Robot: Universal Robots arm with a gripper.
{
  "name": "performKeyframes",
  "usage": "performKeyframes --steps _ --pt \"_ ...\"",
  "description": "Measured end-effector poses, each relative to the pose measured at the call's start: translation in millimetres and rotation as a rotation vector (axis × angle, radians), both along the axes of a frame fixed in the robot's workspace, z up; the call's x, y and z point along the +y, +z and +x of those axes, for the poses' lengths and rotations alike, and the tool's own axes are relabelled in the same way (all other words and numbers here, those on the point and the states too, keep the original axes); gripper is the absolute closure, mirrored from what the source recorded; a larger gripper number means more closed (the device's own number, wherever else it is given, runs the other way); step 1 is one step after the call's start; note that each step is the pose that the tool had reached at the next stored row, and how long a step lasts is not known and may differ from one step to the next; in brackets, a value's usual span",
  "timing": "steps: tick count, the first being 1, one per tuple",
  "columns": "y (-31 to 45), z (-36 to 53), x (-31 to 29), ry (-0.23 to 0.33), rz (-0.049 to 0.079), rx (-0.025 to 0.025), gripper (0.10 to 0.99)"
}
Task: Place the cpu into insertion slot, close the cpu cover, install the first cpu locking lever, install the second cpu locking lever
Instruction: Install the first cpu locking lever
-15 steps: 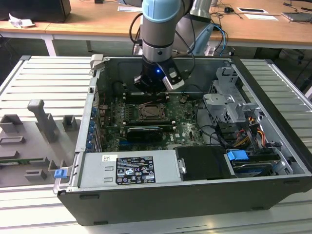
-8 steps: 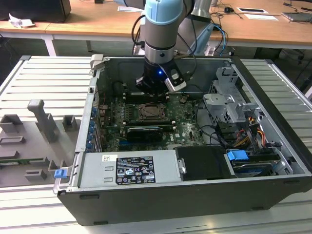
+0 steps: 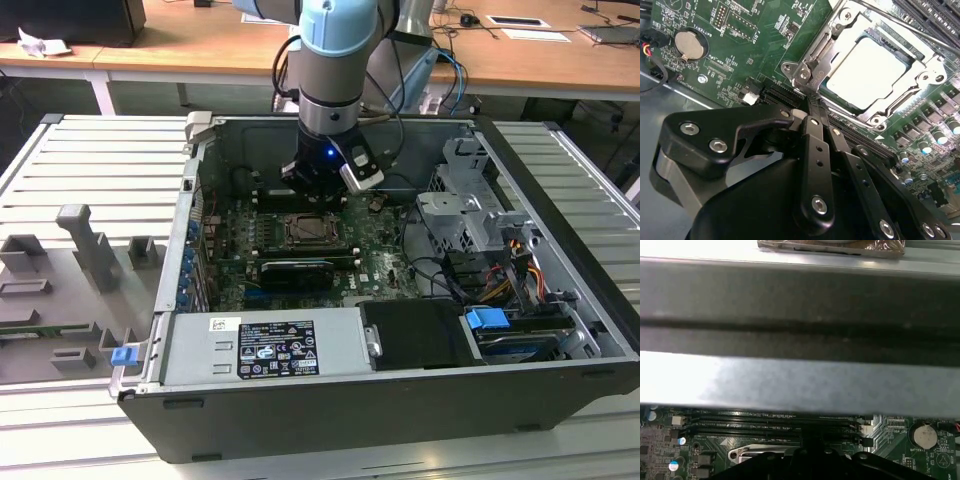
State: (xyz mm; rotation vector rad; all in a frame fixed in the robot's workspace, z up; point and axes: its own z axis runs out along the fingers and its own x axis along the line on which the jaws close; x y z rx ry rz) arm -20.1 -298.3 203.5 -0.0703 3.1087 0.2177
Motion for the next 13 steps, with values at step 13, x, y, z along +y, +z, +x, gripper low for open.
performKeyframes --steps 13 --pt "16.5 0.0 -0.2 0.000 0.001 -0.0002 0.980"
